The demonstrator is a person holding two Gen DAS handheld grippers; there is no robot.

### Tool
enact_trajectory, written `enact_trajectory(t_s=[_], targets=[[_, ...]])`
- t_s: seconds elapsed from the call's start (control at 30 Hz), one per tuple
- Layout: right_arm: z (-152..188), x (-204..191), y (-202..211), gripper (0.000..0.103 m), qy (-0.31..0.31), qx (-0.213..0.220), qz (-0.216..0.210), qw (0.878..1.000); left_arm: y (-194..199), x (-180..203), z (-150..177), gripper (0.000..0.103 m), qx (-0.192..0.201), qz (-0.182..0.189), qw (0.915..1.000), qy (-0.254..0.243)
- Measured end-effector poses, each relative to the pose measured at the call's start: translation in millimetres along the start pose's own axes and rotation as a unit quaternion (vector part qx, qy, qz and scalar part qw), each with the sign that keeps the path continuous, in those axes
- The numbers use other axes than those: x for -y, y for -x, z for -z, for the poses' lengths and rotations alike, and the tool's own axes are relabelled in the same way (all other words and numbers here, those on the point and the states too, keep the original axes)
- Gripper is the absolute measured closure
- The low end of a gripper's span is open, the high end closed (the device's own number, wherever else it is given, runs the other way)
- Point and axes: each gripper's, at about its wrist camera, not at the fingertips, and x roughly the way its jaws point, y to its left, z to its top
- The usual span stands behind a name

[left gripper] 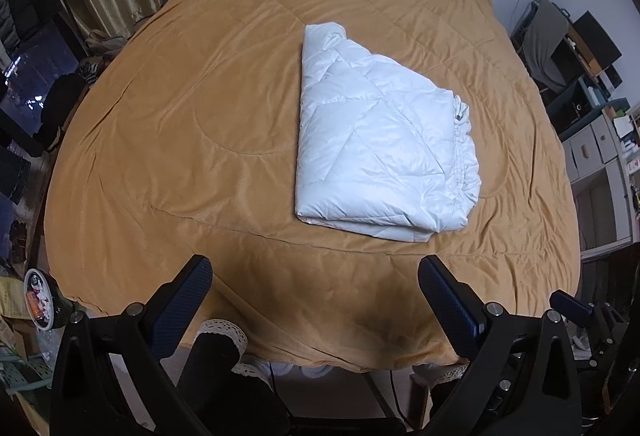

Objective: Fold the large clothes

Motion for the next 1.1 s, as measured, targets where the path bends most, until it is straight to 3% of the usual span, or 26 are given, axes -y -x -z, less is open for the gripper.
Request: enact_trajectory(t_s=[0.4, 0.7, 1.1], targets=[[7, 5, 11, 0.000, 0.003, 0.029, 0.030, 0.999, 7, 9, 8, 0.000, 0.013, -0.011, 0.9995, -0.025], [10, 9, 24, 0.000, -0.001, 0.063, 0.037, 0.997, 26, 3, 8, 0.000, 0.060, -0.022, 0.9976, -0.027], [7, -2, 18, 0.000, 0.006, 0.053, 0.022, 0.998, 18, 1, 6, 0.000, 0.043, -0.007, 0.9986, -0.028]])
